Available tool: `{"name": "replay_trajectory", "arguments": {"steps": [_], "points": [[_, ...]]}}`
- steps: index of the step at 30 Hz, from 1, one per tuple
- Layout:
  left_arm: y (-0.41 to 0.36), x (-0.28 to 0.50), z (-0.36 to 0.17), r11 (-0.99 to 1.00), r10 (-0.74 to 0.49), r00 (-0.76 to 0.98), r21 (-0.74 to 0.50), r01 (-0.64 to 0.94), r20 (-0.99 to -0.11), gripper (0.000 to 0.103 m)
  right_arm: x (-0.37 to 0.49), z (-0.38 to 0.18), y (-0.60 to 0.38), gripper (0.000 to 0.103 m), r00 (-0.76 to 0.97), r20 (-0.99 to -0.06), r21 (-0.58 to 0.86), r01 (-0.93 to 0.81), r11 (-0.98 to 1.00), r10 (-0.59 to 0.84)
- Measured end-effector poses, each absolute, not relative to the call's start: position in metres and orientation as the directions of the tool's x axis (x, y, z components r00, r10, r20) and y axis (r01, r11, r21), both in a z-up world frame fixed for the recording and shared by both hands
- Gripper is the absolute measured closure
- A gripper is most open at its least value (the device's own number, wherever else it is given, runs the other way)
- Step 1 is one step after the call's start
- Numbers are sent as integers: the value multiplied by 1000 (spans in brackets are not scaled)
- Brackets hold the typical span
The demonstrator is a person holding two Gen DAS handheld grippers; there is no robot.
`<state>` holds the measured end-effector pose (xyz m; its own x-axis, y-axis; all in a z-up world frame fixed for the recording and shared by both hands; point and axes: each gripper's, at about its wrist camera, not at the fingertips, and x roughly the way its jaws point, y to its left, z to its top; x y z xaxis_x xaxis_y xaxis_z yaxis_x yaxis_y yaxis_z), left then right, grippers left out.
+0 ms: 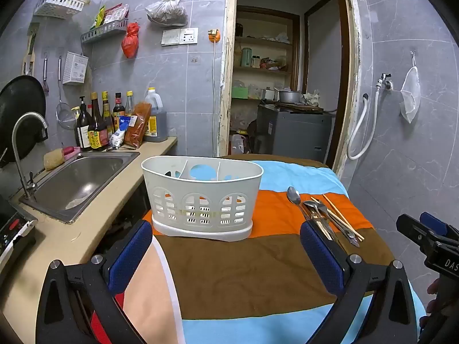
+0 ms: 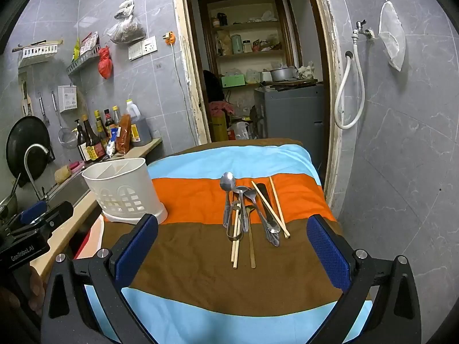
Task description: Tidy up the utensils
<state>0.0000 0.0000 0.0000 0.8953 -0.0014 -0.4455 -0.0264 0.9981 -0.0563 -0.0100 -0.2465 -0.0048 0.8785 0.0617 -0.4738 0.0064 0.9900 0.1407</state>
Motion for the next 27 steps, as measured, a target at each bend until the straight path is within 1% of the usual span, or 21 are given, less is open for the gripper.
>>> {"name": "replay_trajectory", "arguments": {"steps": [27], "points": [[5,-3,3,998,-1,896,-56,-26,-444,0,-9,-6,-247,1,876,-478,140,5,990,63]]}}
